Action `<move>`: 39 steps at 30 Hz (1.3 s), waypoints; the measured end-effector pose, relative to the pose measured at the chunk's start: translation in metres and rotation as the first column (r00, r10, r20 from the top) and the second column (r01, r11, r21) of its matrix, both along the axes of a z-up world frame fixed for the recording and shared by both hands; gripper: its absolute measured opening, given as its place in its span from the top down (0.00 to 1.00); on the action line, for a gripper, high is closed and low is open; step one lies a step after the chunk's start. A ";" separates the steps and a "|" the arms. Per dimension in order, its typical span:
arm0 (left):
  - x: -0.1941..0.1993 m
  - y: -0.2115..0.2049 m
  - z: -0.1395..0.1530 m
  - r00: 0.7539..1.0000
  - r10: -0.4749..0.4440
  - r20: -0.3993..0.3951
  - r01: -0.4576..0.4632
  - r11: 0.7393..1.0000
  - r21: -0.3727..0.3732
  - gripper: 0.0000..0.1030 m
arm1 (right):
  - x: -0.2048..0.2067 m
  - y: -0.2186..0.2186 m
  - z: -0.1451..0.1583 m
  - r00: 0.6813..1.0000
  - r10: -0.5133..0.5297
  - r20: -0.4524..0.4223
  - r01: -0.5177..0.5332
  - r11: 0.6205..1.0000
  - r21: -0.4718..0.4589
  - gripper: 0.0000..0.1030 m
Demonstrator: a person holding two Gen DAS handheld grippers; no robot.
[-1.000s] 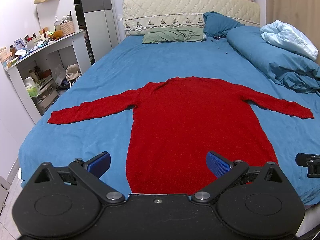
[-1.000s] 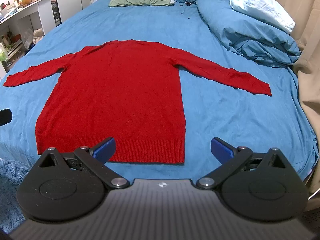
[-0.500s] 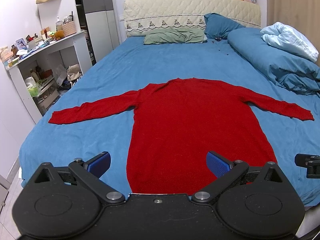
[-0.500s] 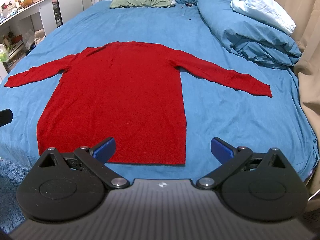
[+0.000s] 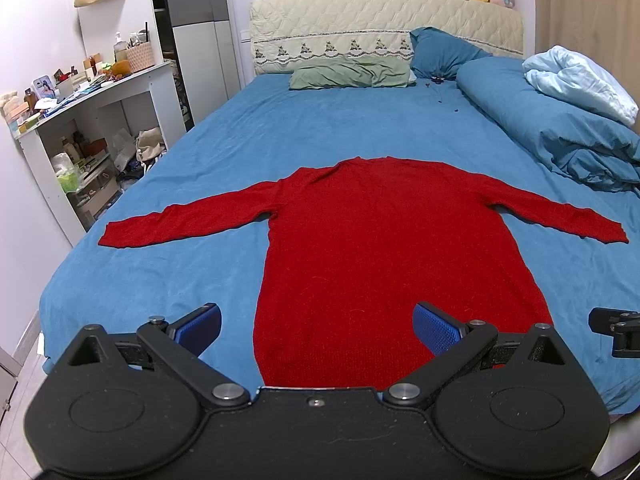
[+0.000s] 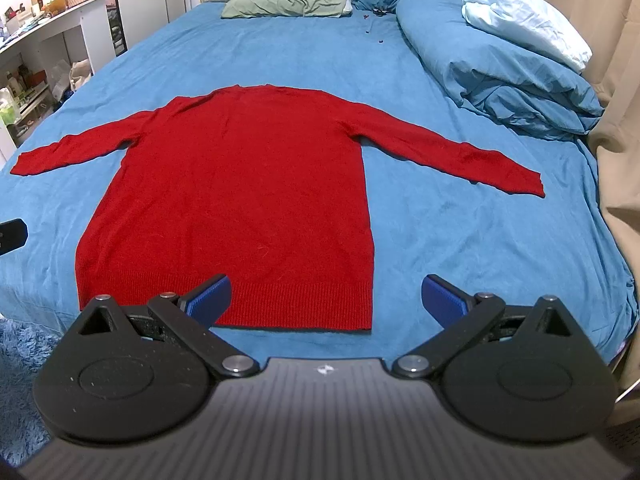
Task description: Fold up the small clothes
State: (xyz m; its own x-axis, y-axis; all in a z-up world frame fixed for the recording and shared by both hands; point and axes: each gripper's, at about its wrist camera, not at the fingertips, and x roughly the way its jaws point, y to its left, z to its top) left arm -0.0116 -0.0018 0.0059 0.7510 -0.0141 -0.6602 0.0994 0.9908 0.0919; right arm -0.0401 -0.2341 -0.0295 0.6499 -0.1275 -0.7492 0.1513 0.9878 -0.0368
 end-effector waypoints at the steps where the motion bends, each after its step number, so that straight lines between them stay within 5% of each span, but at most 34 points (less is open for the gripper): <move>1: 0.000 0.000 0.000 1.000 0.000 0.000 0.000 1.000 0.000 0.00 | 0.000 0.000 0.000 1.000 -0.001 0.000 0.001 1.000 0.000 0.00; 39: -0.004 -0.002 0.009 0.999 -0.017 0.030 0.017 1.000 -0.020 0.00 | -0.004 -0.001 0.004 1.000 0.002 0.031 -0.002 1.000 0.003 0.00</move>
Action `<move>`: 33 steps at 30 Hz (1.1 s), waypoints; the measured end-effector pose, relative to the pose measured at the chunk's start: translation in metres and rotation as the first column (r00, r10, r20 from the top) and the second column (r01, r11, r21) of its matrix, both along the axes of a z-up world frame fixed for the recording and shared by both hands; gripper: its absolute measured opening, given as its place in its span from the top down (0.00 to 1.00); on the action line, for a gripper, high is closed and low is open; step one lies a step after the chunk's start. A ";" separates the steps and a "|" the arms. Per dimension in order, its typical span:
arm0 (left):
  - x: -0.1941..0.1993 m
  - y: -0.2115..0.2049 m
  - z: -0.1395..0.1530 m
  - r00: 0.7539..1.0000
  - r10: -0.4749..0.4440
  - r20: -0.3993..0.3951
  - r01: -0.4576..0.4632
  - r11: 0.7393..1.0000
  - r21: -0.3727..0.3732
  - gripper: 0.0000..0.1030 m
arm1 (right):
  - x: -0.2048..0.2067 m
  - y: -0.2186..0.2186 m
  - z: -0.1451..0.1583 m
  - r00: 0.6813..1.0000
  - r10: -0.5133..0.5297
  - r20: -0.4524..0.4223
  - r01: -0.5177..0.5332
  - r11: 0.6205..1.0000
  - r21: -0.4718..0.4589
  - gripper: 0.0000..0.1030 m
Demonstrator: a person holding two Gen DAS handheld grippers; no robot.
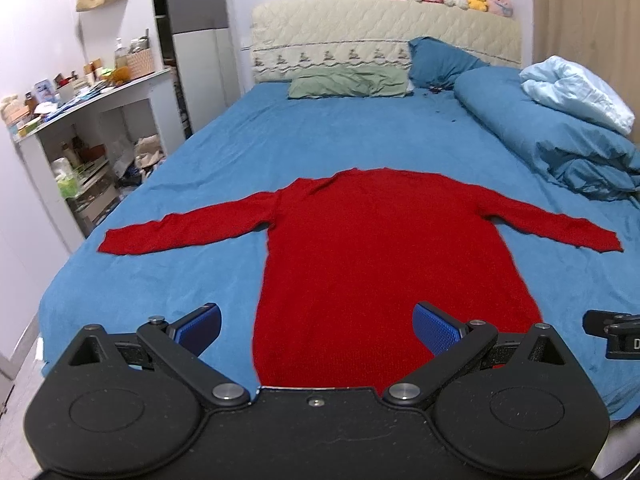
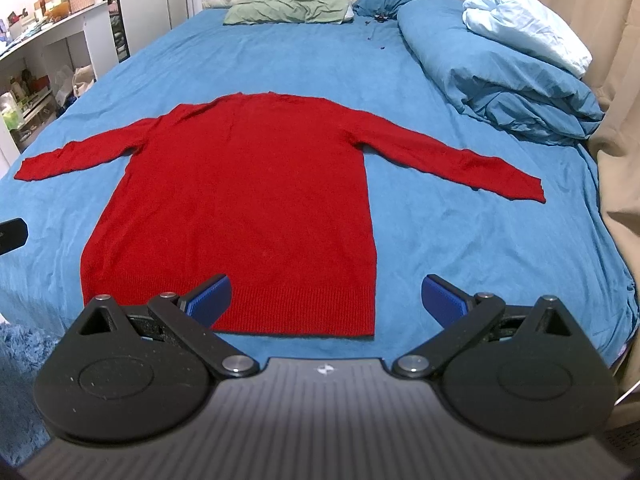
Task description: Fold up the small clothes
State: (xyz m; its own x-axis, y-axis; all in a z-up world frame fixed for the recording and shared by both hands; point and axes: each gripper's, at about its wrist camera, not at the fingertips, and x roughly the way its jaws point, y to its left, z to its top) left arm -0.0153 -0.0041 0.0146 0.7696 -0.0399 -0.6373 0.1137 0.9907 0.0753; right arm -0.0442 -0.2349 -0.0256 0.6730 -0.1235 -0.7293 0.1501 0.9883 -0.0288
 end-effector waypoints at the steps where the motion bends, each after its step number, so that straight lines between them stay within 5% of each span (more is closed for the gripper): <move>1: 0.003 -0.002 0.004 1.000 -0.018 0.008 0.018 1.000 -0.006 0.00 | 0.001 -0.002 0.002 1.000 -0.004 0.007 0.004 1.000 0.000 0.00; 10: 0.078 -0.047 0.046 0.980 -0.150 0.128 0.151 0.989 0.002 0.00 | 0.042 -0.058 0.033 0.986 -0.123 0.111 0.122 0.992 0.014 0.00; 17: 0.171 -0.103 0.035 0.965 -0.229 0.128 0.236 0.971 -0.044 0.00 | 0.098 -0.136 0.036 0.949 -0.266 0.168 0.264 0.964 0.031 0.00; 24: 0.256 -0.158 -0.006 0.952 -0.286 0.111 0.292 0.955 -0.046 0.00 | 0.155 -0.215 -0.009 0.899 -0.410 0.156 0.397 0.911 0.112 0.00; 33: 0.347 -0.205 -0.078 0.948 -0.311 0.065 0.314 0.949 -0.038 0.00 | 0.201 -0.286 -0.110 0.818 -0.569 0.087 0.541 0.812 0.219 0.00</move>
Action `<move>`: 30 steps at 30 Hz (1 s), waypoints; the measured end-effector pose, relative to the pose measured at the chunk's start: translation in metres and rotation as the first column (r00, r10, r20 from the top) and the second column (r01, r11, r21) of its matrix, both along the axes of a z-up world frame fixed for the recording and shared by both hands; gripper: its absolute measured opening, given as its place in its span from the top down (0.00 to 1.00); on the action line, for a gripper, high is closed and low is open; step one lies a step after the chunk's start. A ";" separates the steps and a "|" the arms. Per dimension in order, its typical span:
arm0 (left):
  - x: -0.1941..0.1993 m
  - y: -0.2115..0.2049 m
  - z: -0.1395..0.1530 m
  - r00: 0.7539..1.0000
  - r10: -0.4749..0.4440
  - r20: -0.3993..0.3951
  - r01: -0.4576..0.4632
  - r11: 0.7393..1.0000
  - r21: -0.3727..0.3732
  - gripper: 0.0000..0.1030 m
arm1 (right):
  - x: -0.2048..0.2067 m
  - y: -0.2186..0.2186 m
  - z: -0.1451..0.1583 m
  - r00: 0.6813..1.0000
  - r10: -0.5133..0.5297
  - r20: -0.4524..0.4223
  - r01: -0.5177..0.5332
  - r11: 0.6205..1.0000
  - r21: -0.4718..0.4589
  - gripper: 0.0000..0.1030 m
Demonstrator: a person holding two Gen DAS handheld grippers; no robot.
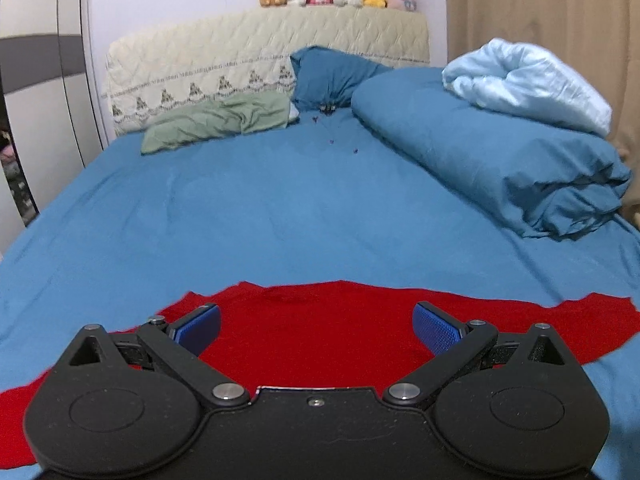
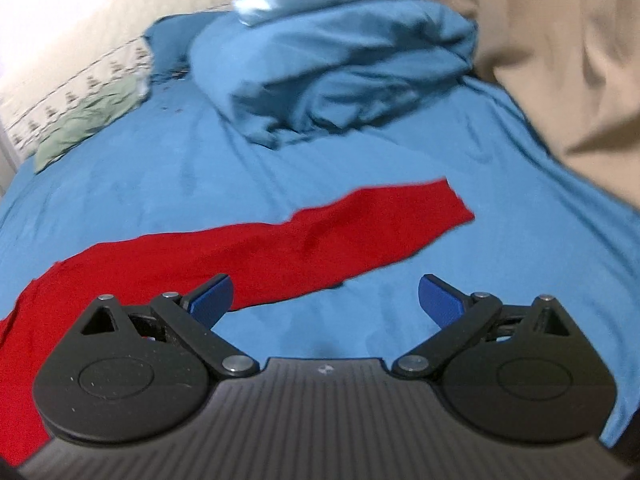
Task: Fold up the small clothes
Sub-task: 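Grasp the sweater sleeve cuff with the right gripper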
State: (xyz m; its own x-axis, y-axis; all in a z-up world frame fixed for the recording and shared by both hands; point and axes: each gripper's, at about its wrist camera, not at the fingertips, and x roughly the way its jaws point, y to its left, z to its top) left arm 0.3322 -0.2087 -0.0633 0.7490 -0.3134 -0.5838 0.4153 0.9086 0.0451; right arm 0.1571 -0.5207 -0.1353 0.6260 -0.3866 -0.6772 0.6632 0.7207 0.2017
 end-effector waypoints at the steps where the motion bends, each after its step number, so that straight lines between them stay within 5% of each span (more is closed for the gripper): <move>1: 0.008 -0.003 -0.010 1.000 0.000 -0.017 0.000 1.000 -0.001 0.00 | 0.002 -0.005 -0.012 1.000 -0.022 0.001 0.022 1.000 0.016 0.00; 8: 0.052 -0.021 -0.073 0.993 0.002 -0.115 0.003 0.999 0.038 0.00 | 0.014 -0.050 -0.078 0.980 -0.183 0.083 0.172 0.978 0.122 0.00; 14: 0.079 -0.023 -0.111 0.974 0.019 -0.224 -0.012 0.999 0.032 0.00 | 0.035 -0.087 -0.113 0.950 -0.289 0.117 0.267 0.948 0.174 0.19; 16: 0.084 -0.024 -0.118 0.970 0.016 -0.243 -0.008 0.999 0.032 0.00 | 0.034 -0.090 -0.117 0.938 -0.311 0.154 0.286 0.944 0.165 0.24; 19: 0.091 -0.024 -0.128 0.958 0.004 -0.286 0.003 1.000 0.024 0.00 | 0.040 -0.094 -0.120 0.934 -0.326 0.149 0.308 0.942 0.133 0.43; 21: 0.094 -0.025 -0.133 0.957 0.007 -0.289 0.001 1.000 0.029 0.00 | 0.043 -0.097 -0.121 0.932 -0.335 0.135 0.323 0.940 0.109 0.64; 24: 0.094 -0.027 -0.136 0.963 0.005 -0.269 0.010 0.999 0.053 0.00 | 0.043 -0.101 -0.122 0.929 -0.345 0.132 0.334 0.937 0.100 0.79; 30: 0.091 -0.013 -0.123 0.971 -0.001 -0.239 0.009 0.999 0.033 0.04 | 0.050 -0.098 -0.092 0.931 -0.313 0.189 0.295 0.948 0.116 0.80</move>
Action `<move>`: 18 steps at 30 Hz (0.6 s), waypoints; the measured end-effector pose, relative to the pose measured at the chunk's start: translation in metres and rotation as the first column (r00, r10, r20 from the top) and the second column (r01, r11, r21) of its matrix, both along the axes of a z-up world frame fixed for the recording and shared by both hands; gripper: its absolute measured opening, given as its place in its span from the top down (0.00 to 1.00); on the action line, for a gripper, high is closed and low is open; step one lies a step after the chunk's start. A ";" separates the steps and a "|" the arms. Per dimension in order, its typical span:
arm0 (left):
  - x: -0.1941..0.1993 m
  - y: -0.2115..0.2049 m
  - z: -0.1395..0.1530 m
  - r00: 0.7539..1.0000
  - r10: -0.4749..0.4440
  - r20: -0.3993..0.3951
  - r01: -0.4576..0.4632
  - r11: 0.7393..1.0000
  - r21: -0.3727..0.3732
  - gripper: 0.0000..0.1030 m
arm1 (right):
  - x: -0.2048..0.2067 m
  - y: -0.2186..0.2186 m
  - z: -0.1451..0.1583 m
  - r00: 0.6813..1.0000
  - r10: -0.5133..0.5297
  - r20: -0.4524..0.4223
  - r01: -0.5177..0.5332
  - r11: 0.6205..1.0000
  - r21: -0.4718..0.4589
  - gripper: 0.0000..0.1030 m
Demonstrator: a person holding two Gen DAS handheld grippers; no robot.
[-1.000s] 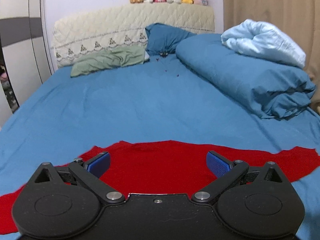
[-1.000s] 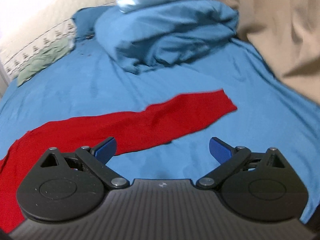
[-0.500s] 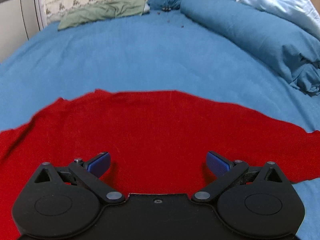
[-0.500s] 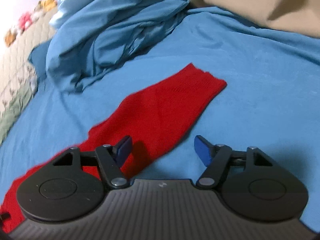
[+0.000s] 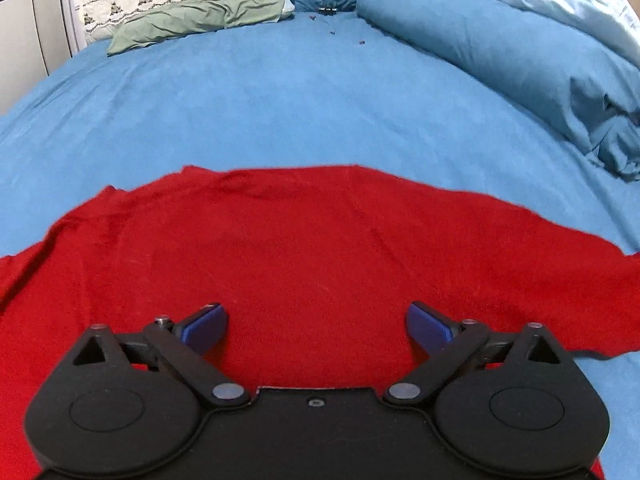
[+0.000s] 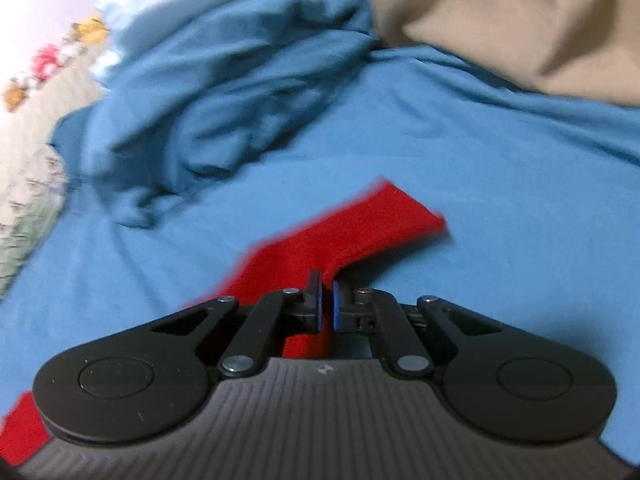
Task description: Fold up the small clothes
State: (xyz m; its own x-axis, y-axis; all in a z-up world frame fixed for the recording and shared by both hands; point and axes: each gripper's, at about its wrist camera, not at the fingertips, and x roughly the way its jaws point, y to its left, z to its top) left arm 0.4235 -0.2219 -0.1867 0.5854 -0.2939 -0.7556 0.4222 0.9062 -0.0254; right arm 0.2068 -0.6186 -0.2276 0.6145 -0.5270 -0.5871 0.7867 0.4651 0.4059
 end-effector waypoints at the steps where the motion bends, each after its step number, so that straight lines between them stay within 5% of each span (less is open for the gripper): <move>1: 0.001 0.006 0.007 1.000 0.003 -0.003 -0.003 1.000 -0.012 0.04 | 0.004 0.004 0.012 0.999 0.019 0.030 -0.018 1.000 -0.009 0.80; 5: 0.003 0.042 0.046 0.999 0.036 0.034 -0.033 0.995 -0.089 0.03 | 0.040 0.043 0.072 0.964 0.205 0.168 -0.196 0.978 -0.069 0.81; 8: 0.003 0.078 0.072 0.991 0.097 0.097 -0.086 0.990 -0.108 0.01 | 0.084 0.097 0.109 0.868 0.426 0.254 -0.403 0.905 -0.138 0.81; 12: 0.004 0.125 0.092 0.971 0.175 0.166 -0.164 0.983 -0.078 0.01 | 0.146 0.195 0.113 0.644 0.705 0.295 -0.678 0.706 -0.206 0.81; 16: 0.004 0.167 0.087 0.954 0.240 0.177 -0.232 0.971 -0.064 0.00 | 0.191 0.304 0.057 0.444 0.883 0.150 -0.863 0.466 -0.193 0.81; 18: 0.004 0.178 0.073 0.959 0.242 0.145 -0.235 0.970 -0.063 0.00 | 0.199 0.345 0.021 0.381 0.924 0.040 -0.910 0.383 -0.157 0.81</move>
